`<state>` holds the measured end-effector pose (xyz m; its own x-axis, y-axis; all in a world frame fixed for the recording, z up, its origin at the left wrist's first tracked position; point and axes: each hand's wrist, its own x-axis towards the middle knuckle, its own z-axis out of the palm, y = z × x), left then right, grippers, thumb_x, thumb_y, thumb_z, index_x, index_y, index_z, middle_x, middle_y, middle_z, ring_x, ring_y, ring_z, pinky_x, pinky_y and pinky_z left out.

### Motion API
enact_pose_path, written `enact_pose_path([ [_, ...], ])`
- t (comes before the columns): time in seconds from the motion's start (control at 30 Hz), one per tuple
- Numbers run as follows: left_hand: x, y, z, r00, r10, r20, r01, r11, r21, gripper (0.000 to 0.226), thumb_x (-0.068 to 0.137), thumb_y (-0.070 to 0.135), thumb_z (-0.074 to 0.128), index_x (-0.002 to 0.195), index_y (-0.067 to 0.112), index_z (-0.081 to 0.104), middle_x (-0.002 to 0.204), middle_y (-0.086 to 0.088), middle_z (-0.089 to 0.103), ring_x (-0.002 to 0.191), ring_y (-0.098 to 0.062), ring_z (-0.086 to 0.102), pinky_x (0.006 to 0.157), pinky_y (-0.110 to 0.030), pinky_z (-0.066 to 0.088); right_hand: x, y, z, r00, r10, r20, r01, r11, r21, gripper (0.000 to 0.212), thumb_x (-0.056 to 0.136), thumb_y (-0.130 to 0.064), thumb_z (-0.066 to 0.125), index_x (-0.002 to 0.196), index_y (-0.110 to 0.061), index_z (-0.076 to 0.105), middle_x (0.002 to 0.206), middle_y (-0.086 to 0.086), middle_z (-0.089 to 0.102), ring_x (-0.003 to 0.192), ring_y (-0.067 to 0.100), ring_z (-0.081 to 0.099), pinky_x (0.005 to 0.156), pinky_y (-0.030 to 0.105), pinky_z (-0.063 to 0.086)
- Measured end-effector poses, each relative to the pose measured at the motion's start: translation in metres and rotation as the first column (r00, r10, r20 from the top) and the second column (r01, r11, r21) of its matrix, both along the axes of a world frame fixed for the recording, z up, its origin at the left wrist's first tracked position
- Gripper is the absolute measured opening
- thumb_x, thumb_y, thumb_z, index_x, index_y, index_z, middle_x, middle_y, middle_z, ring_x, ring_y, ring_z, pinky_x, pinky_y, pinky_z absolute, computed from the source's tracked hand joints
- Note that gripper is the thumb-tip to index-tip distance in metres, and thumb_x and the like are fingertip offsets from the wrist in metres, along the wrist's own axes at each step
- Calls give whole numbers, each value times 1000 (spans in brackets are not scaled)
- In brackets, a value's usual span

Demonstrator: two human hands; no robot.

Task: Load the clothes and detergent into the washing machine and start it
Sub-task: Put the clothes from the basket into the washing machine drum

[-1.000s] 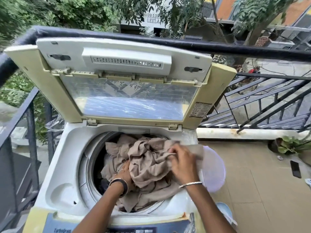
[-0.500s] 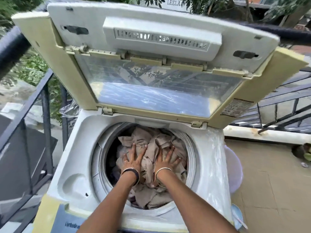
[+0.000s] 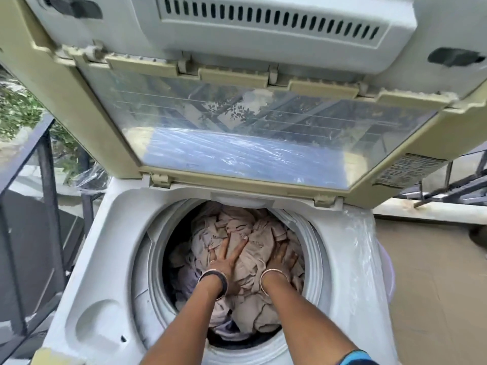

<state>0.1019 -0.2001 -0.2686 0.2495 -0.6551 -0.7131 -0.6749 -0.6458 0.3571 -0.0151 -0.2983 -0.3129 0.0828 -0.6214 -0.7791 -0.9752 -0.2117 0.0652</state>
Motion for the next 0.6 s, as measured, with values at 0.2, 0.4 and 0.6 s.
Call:
enact_pose_path([
  [0.2,-4,13,15,1000,7,9,-7,1000,-19,119,71,26,80,144,57,-10,158,-1,-28,147,-43,-4,119,-47,13,-8,0,24,995,97,-10,-97,995,22,79,98,-48,32,150,-23,-22,158,3,-29,148,38,-14,120,53,1],
  [0.4,-14,19,40,998,55,29,-55,998,-8,98,79,21,67,143,59,3,161,3,-19,146,-48,-3,121,-52,10,-20,7,59,989,130,74,-127,991,-36,75,99,-34,35,151,-19,-16,160,11,-23,149,35,-10,119,50,6],
  [0.6,-29,15,89,944,320,81,-304,938,-169,44,83,36,57,126,26,60,134,-10,57,122,-29,56,100,-32,44,-30,8,127,925,245,291,-225,969,-99,41,90,-23,53,128,-10,59,131,17,60,119,33,60,98,38,49],
])
